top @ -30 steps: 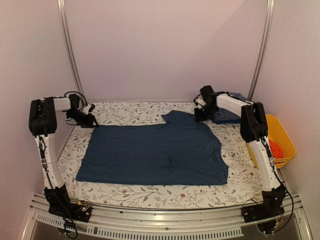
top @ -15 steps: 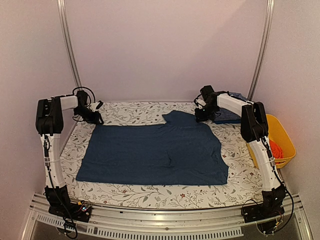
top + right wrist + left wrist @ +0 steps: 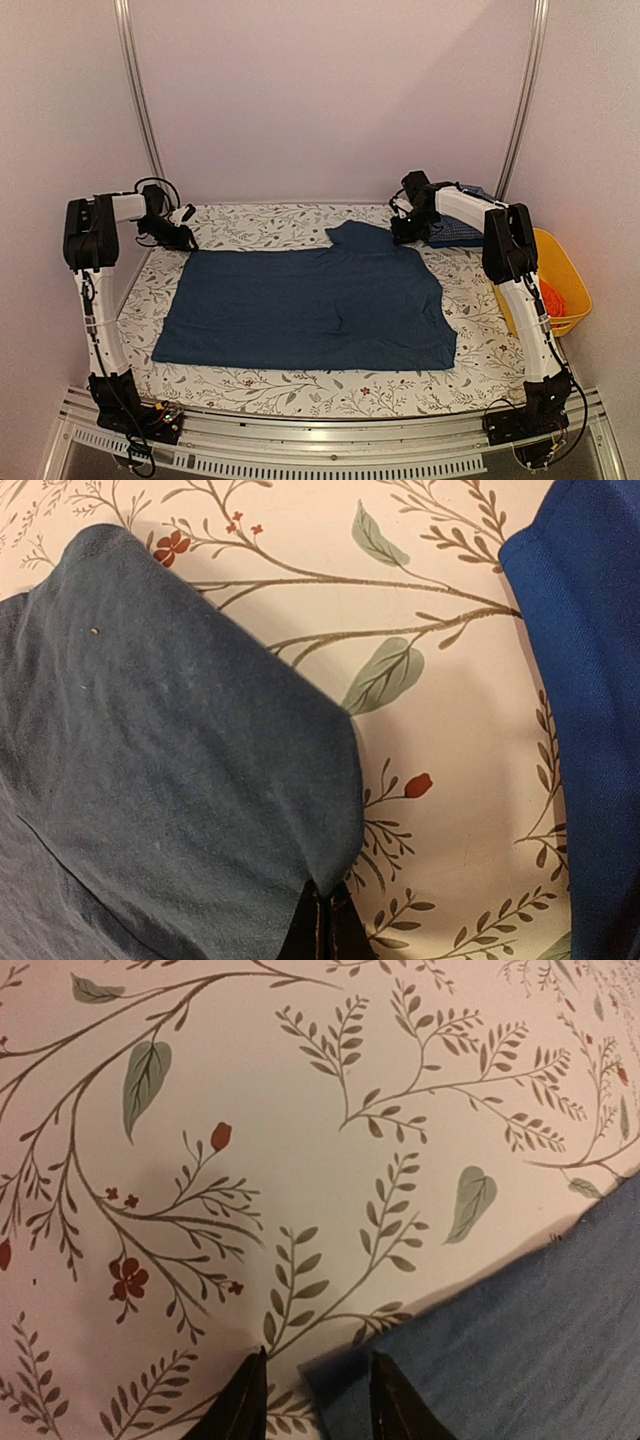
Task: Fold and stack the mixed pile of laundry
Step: Pick up the 1/3-folded T-shirt from the center of the board.
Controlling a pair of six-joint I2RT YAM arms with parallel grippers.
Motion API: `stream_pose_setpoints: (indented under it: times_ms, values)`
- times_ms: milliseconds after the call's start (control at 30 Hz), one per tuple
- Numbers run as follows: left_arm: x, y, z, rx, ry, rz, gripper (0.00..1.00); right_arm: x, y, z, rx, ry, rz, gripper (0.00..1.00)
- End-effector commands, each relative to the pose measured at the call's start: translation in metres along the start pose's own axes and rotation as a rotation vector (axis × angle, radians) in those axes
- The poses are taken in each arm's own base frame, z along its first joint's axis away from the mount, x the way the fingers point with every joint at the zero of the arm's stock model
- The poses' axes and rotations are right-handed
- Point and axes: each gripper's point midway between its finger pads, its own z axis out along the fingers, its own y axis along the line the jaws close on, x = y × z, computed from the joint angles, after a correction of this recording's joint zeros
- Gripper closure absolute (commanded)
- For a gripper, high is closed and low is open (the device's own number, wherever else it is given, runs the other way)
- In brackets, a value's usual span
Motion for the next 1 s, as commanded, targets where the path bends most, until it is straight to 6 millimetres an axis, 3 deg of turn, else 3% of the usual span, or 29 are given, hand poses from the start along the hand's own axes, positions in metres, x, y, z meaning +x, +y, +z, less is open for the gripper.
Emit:
stream_pose_setpoints:
  times_ms: [0,333,600,700,800,967]
  values:
    - [0.032,-0.004,0.008,0.010,0.091,-0.023,0.67,0.007,-0.008,-0.011,0.022,0.031,0.009,1.00]
    - [0.010,-0.014,0.015,0.023,0.057,0.014,0.75,0.000,-0.006,-0.019,0.014,0.008,0.015,1.00]
    - [0.019,-0.026,0.021,0.070,0.078,0.017,0.80,0.000,-0.006,-0.023,0.019,0.005,0.015,1.00]
    - [0.020,-0.028,0.022,0.081,0.079,0.014,0.87,-0.002,-0.007,-0.025,0.018,-0.001,0.019,1.00]
    - [0.011,-0.025,0.015,0.074,0.048,-0.004,1.00,-0.005,-0.006,-0.029,0.016,-0.009,0.020,1.00]
    - [-0.012,-0.017,-0.006,0.039,-0.019,-0.025,1.00,-0.015,-0.008,-0.044,0.022,-0.042,0.029,1.00]
